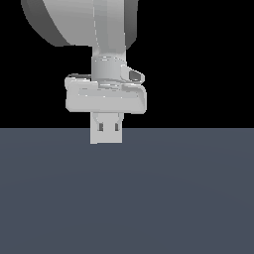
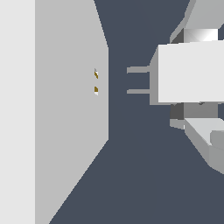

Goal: Plug the charger into the wall socket.

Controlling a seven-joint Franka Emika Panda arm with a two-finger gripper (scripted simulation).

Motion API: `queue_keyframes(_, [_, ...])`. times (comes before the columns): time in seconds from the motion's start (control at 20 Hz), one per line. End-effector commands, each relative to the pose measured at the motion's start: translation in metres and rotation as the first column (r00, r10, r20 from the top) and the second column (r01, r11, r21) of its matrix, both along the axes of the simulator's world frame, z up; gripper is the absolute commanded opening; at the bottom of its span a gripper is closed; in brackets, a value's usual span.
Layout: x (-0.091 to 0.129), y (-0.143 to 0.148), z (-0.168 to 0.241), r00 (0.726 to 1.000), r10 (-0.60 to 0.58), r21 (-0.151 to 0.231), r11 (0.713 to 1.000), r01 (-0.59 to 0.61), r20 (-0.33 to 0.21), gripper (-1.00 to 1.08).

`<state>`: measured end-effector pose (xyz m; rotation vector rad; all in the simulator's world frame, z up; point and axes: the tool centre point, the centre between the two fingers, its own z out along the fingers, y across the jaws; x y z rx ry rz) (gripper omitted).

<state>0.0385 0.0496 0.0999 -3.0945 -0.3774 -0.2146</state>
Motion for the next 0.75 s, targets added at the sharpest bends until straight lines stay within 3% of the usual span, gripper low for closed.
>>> queue_keyframes(0.0, [0.008, 0.002, 0.0, 1.0, 0.0, 0.0, 1.0, 0.0, 0.0, -1.0])
queue_keyframes(0.35, [0.029, 0.007, 0.0, 1.0, 0.0, 0.0, 1.0, 0.0, 0.0, -1.0])
queue_keyframes(0.7, [0.036, 0.009, 0.0, 1.0, 0.0, 0.0, 1.0, 0.0, 0.0, -1.0])
